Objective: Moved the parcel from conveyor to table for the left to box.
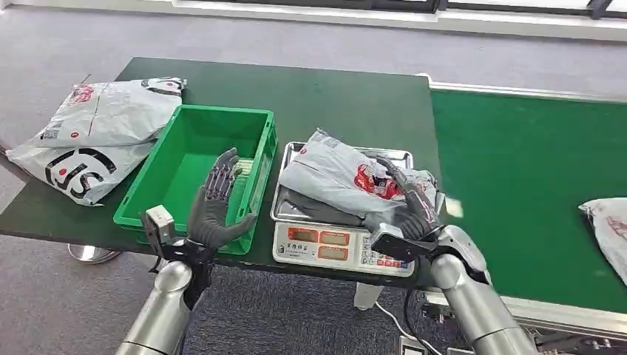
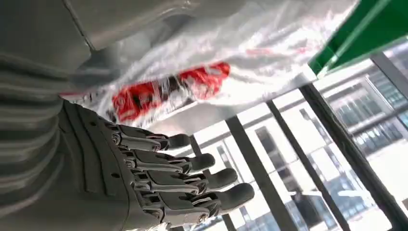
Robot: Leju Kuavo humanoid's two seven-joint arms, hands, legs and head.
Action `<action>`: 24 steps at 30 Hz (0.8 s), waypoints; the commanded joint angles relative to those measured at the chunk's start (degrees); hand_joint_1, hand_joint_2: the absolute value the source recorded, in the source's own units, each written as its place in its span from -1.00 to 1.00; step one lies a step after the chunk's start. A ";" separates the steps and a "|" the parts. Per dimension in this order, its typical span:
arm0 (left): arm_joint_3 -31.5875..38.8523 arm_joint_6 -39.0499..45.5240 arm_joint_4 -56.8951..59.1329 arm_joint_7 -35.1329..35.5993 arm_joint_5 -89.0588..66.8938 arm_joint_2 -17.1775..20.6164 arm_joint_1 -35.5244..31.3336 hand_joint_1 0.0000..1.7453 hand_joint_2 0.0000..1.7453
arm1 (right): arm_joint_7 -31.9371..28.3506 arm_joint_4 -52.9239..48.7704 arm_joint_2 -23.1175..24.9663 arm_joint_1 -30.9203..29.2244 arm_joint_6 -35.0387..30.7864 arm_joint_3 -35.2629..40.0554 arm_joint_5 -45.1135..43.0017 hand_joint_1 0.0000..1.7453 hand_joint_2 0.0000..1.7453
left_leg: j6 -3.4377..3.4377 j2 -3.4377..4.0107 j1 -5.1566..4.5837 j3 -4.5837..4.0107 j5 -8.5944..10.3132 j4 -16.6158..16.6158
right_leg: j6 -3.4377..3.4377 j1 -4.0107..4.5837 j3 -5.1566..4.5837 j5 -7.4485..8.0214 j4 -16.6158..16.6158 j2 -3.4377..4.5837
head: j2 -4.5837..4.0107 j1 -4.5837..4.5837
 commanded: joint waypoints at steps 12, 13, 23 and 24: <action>-4.01 5.05 12.05 0.24 -1.61 3.19 -7.30 -1.00 1.00 | -0.83 -24.62 -1.23 4.11 -4.36 -6.36 -16.96 -1.00 1.00 | 0.01 -0.08 -0.02 0.08 0.00 -0.05 | -0.05 -0.02 0.07 -0.04 -0.02 -0.03 | 0.00 0.00; -5.57 6.62 11.41 0.24 -2.63 3.36 -7.73 -1.00 1.00 | -0.83 -24.54 -0.14 3.17 -4.62 -6.55 -16.80 -1.00 1.00 | 0.01 0.00 0.00 0.02 -0.01 0.00 | -0.04 -0.01 -0.01 -0.01 0.01 0.04 | 0.00 0.00; -10.57 11.10 13.48 0.24 -4.05 2.20 -11.86 -1.00 1.00 | -0.83 -24.36 3.04 0.91 -1.93 -8.11 -17.14 -1.00 1.00 | 0.00 0.05 0.00 0.13 0.06 -0.08 | -0.07 0.01 0.12 0.04 -0.07 0.06 | 0.00 0.00; -12.08 11.86 14.61 0.24 -4.26 1.89 -13.21 -1.00 1.00 | -0.83 -24.65 3.04 0.52 -2.03 -7.62 -17.33 -1.00 1.00 | 0.00 -0.01 0.00 0.05 0.06 -0.02 | -0.06 0.01 0.06 0.03 -0.01 0.00 | 0.00 0.00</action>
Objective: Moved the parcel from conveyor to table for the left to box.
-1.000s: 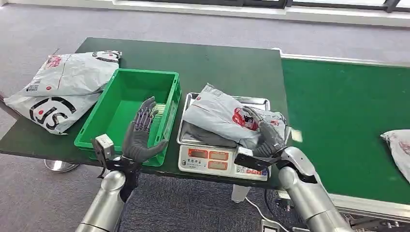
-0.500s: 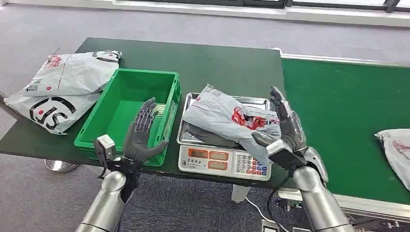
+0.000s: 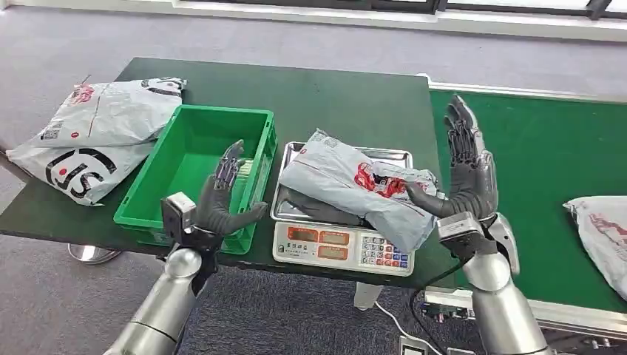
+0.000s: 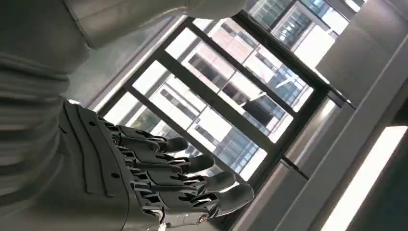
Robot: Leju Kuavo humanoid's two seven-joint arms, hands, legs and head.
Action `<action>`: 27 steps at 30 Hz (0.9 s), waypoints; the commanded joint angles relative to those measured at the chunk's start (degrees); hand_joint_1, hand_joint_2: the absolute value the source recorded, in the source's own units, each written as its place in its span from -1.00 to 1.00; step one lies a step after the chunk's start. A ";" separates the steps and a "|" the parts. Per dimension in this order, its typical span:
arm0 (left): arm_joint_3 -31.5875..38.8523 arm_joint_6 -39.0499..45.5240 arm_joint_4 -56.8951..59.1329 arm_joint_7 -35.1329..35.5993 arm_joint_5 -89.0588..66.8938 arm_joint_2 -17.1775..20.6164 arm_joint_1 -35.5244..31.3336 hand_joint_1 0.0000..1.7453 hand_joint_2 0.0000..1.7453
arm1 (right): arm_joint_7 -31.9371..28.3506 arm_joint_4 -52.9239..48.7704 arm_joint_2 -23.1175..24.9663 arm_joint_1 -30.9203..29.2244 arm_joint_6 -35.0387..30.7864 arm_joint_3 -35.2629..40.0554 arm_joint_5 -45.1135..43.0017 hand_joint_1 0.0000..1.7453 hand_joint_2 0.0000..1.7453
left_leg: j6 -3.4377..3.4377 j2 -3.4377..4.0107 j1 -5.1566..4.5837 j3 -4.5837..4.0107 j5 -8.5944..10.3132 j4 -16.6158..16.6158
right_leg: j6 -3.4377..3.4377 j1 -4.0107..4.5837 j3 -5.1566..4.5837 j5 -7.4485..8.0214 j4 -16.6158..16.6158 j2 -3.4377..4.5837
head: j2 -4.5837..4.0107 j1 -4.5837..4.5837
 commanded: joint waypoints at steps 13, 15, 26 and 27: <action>-27.57 8.54 44.34 8.43 -19.16 -12.43 -22.66 -1.00 1.00 | 0.11 -1.06 4.91 -4.89 2.59 -1.01 1.77 -1.00 1.00 | 0.16 -0.18 -0.04 0.04 0.05 0.04 | 0.14 -0.09 0.16 0.08 -0.07 -0.13 | 0.00 0.02; -29.33 7.99 45.29 15.10 -22.06 -12.65 -22.40 -1.00 1.00 | 0.11 -1.84 5.37 -3.77 2.73 -1.14 2.54 -1.00 1.00 | 0.15 -0.07 -0.08 0.09 0.03 0.00 | 0.13 -0.13 0.17 0.09 -0.09 -0.03 | 0.00 0.00; -29.92 4.16 46.02 24.44 -24.83 -12.77 -22.88 -1.00 1.00 | 1.09 -3.23 6.77 -3.47 5.03 -2.09 5.35 -1.00 1.00 | 0.13 0.07 -0.03 0.08 0.02 -0.01 | 0.09 -0.02 0.09 0.13 -0.11 0.17 | 0.00 0.00; -29.90 4.31 46.05 24.72 -24.90 -12.73 -22.91 -1.00 1.00 | 1.14 -3.25 6.79 -3.47 5.07 -2.11 5.40 -1.00 1.00 | 0.14 0.04 -0.07 0.06 0.04 -0.02 | 0.10 -0.06 0.06 0.12 -0.08 0.13 | 0.00 0.00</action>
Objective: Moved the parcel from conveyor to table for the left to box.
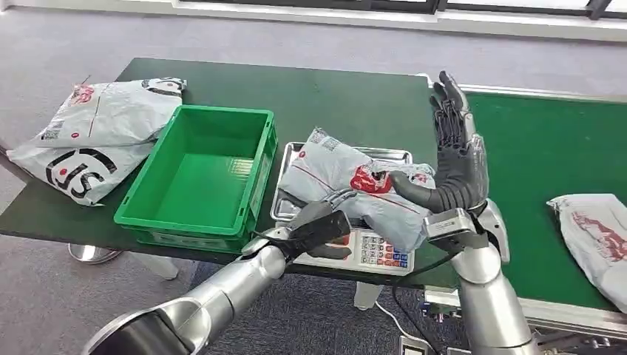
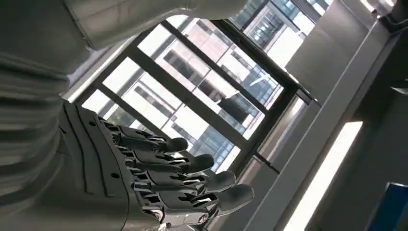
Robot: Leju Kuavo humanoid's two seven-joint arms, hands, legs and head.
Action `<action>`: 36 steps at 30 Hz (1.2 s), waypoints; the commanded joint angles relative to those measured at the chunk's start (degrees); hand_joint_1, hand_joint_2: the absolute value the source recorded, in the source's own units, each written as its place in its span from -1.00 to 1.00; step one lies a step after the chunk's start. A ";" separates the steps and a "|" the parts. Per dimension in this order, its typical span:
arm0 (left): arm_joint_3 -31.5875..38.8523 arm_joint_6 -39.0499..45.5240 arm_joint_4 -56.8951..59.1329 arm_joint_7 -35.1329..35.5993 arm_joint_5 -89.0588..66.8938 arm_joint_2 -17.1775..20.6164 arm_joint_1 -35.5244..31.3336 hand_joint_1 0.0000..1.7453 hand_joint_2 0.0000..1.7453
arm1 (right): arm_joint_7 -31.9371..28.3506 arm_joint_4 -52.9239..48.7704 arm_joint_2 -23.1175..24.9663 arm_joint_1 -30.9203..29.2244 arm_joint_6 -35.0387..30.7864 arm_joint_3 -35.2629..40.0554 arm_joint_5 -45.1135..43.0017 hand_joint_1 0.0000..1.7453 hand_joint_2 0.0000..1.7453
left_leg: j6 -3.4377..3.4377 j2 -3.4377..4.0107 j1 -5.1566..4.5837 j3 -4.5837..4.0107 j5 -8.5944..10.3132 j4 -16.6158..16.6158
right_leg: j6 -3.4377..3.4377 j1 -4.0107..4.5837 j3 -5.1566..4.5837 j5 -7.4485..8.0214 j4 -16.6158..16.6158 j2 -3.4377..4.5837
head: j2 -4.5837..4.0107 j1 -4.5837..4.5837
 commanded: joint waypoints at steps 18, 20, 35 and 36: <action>10.43 -15.19 4.10 -12.78 13.88 0.21 -0.70 1.00 1.00 | 1.07 4.76 1.95 -2.65 1.94 -1.99 1.58 -1.00 1.00 | 0.04 0.17 0.05 0.20 -0.01 -0.11 | -0.05 0.02 0.20 0.08 -0.14 0.21 | 0.00 0.00; 10.79 -16.13 4.14 -13.19 14.46 -0.03 -0.80 1.00 1.00 | 0.36 4.98 1.67 -2.08 1.40 -2.25 1.25 -1.00 1.00 | 0.05 0.05 0.05 0.18 0.01 -0.09 | -0.04 0.01 0.22 0.06 -0.14 0.06 | 0.00 0.00; 11.33 -16.44 4.41 -12.00 16.79 -0.52 0.24 1.00 1.00 | 1.01 5.59 1.32 -3.29 1.33 -3.70 0.63 -1.00 1.00 | 0.06 0.05 0.02 0.12 0.01 -0.06 | -0.04 -0.02 0.16 0.05 -0.09 0.05 | 0.00 0.00; 12.32 -14.36 4.10 -13.84 17.51 -0.64 0.35 1.00 1.00 | 1.11 5.47 1.33 -3.11 1.27 -3.75 0.69 -1.00 1.00 | 0.06 0.09 0.05 0.18 0.00 -0.11 | -0.05 0.01 0.23 0.07 -0.17 0.11 | 0.00 0.00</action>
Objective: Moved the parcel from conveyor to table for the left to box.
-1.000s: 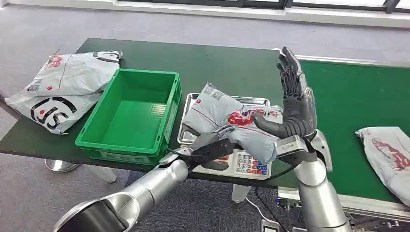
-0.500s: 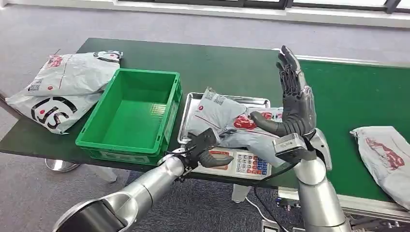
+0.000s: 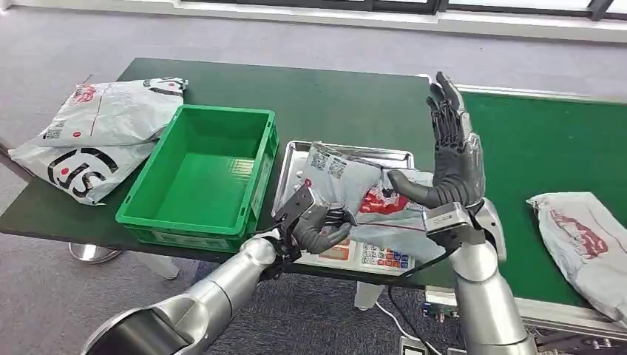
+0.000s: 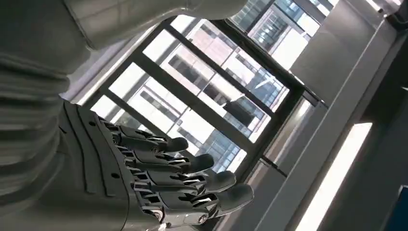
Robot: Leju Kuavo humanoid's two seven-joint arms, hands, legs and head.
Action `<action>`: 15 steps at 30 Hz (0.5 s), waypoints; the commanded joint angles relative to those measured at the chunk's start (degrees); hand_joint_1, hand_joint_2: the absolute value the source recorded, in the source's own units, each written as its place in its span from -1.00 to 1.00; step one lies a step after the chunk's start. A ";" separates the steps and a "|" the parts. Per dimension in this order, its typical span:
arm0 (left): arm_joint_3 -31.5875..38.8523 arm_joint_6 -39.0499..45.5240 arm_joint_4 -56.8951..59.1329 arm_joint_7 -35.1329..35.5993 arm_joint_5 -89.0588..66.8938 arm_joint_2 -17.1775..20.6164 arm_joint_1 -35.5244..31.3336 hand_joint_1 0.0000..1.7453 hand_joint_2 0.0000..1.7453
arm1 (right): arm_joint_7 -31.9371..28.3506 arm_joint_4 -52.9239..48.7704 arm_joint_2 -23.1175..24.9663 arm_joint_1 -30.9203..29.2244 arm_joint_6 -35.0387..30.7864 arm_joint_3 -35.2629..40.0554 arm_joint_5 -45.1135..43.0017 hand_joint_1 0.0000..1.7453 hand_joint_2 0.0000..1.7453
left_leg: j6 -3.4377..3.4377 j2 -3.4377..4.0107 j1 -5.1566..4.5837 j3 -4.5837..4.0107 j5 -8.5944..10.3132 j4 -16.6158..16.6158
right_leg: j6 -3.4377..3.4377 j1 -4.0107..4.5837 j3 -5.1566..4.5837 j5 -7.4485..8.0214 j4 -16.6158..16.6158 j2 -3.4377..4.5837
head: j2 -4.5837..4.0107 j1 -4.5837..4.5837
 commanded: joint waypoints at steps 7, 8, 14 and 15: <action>8.03 18.98 -14.76 -8.83 8.70 0.29 4.89 -1.00 1.00 | 1.46 5.18 -0.78 -2.76 -0.99 -1.11 0.55 -1.00 1.00 | 0.01 0.08 0.03 0.09 -0.04 -0.05 | -0.05 0.03 0.07 0.01 -0.09 0.12 | 0.00 0.00; 7.58 19.74 -15.45 -8.83 8.74 0.40 4.99 -1.00 1.00 | 1.32 5.58 -0.87 -2.82 -1.20 -1.08 0.43 -1.00 1.00 | 0.01 0.06 0.04 0.04 -0.03 -0.01 | -0.03 0.04 0.03 0.01 -0.07 0.09 | 0.00 0.00; 6.62 22.24 -17.02 -8.83 8.51 0.70 5.53 -1.00 1.00 | 1.16 5.96 -1.09 -2.94 -1.47 -0.79 0.25 -1.00 1.00 | 0.01 0.12 0.02 0.11 -0.05 -0.04 | -0.04 0.02 0.08 0.00 -0.07 0.16 | 0.00 0.00; 5.38 24.29 -18.39 -8.83 8.16 1.08 6.19 -1.00 1.00 | 1.00 6.28 -1.22 -3.02 -1.76 -0.57 0.10 -1.00 1.00 | 0.01 0.08 -0.01 0.06 -0.04 -0.02 | -0.02 -0.01 0.03 -0.01 -0.03 0.10 | 0.00 0.00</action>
